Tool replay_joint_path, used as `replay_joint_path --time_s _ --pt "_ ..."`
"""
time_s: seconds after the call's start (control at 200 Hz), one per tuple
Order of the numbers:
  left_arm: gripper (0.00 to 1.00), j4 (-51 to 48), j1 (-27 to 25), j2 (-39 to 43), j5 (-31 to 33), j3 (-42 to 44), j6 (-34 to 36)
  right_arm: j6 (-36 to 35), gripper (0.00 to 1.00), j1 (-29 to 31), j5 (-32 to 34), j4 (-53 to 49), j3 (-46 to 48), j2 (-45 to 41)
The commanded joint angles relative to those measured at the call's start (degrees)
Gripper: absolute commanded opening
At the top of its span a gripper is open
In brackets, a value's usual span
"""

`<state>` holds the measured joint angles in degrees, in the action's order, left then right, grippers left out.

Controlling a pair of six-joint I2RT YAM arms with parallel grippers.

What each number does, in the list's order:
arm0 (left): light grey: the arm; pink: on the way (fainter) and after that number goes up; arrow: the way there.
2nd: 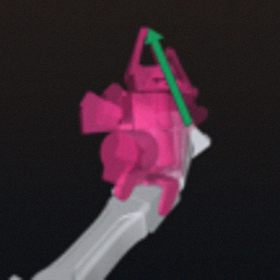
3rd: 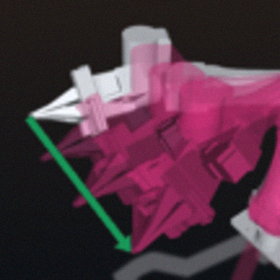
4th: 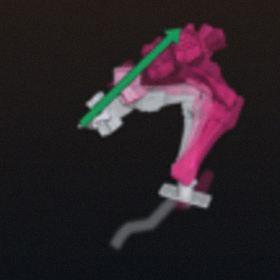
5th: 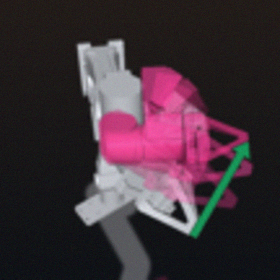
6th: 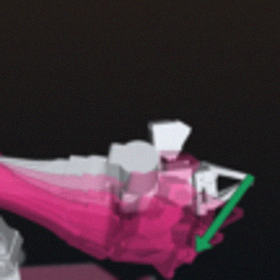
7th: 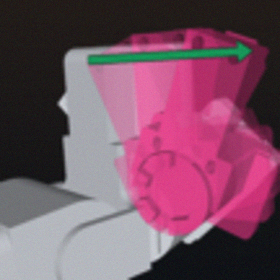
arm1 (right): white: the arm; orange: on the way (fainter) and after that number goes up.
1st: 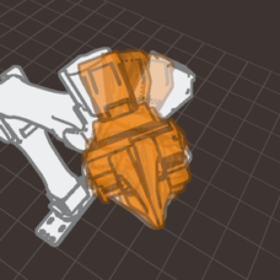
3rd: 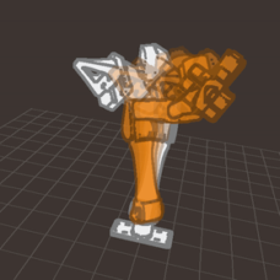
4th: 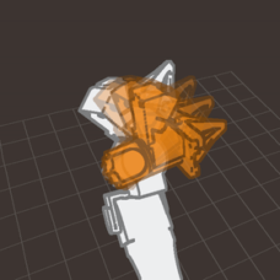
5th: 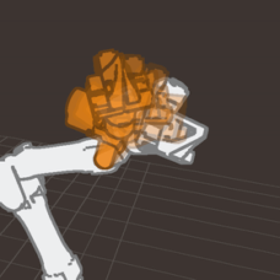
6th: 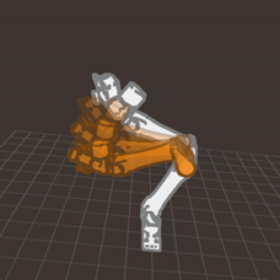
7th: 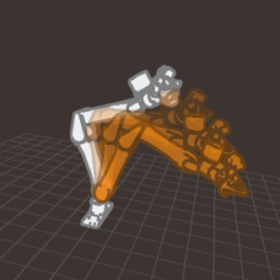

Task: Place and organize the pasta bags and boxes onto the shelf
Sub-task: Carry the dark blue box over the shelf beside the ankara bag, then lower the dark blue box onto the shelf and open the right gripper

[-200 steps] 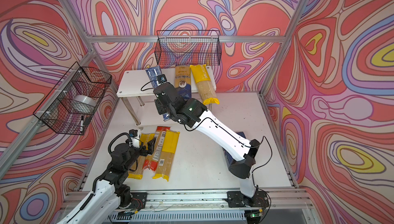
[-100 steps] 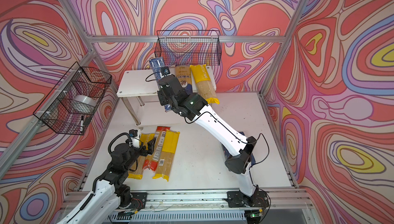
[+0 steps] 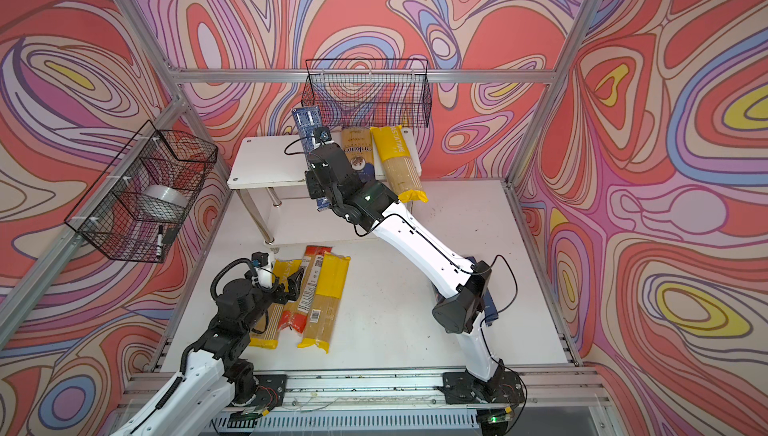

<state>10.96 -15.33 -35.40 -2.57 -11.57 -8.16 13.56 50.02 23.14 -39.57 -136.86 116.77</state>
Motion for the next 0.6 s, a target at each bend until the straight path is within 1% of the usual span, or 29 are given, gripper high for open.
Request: replay_joint_path --time_s 0.0,0.205,0.275,0.406,0.546,0.596 --pt "1.00 1.3 -0.1 0.2 -0.2 -1.7 0.5 1.0 0.07 -1.6 3.0 8.7 -0.3 -1.2" --pt "1.00 1.3 0.0 0.1 -0.2 -1.7 0.5 2.2 0.15 -2.4 3.4 9.7 1.4 -2.0" --pt "1.00 1.3 0.0 0.2 -0.2 -1.7 0.4 2.1 0.22 -2.5 3.7 9.8 1.7 -2.1" --pt "1.00 1.3 0.0 0.2 -0.2 -1.7 0.5 2.1 0.26 -2.9 4.1 9.7 2.0 -1.9" --pt "1.00 1.3 -0.1 0.2 -0.2 -1.7 0.5 2.6 0.41 -3.0 3.5 9.9 3.1 -2.3" --pt "1.00 1.3 0.0 0.2 -0.2 -1.7 0.5 2.7 0.43 -3.2 3.3 10.0 3.0 -2.5"
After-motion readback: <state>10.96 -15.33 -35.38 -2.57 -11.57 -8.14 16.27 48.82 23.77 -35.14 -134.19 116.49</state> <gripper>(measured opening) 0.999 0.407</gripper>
